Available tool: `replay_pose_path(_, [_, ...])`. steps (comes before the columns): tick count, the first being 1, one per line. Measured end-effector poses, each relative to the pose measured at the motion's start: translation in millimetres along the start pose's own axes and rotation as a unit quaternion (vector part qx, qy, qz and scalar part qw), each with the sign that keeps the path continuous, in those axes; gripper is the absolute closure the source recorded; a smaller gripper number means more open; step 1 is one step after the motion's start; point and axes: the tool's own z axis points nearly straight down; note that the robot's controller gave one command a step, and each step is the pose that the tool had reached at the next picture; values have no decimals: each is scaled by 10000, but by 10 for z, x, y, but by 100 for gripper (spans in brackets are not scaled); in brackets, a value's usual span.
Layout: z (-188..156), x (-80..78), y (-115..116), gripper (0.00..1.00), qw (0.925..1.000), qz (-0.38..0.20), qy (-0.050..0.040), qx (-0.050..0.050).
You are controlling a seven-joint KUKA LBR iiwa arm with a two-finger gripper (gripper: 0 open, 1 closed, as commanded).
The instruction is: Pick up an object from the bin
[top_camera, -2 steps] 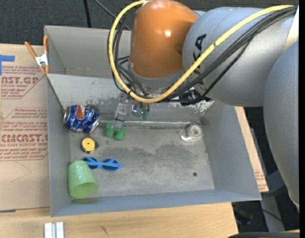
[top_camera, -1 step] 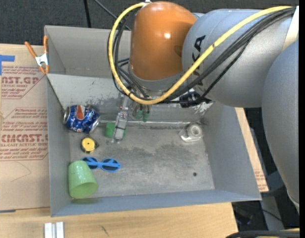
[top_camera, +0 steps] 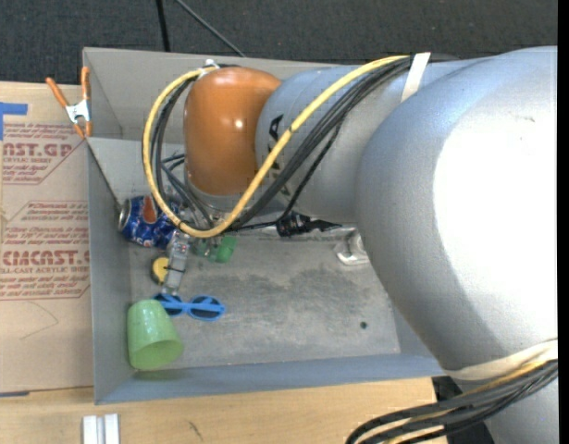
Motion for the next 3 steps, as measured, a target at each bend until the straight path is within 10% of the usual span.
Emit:
replay_pose_path(1, [872,218,151,0,9627,2707,-4,-1])
replay_pose_path(2, [858,908,-61,0,9639,2662,3,3])
replay_pose_path(3, [852,872,-63,100,9637,2668,-24,-11])
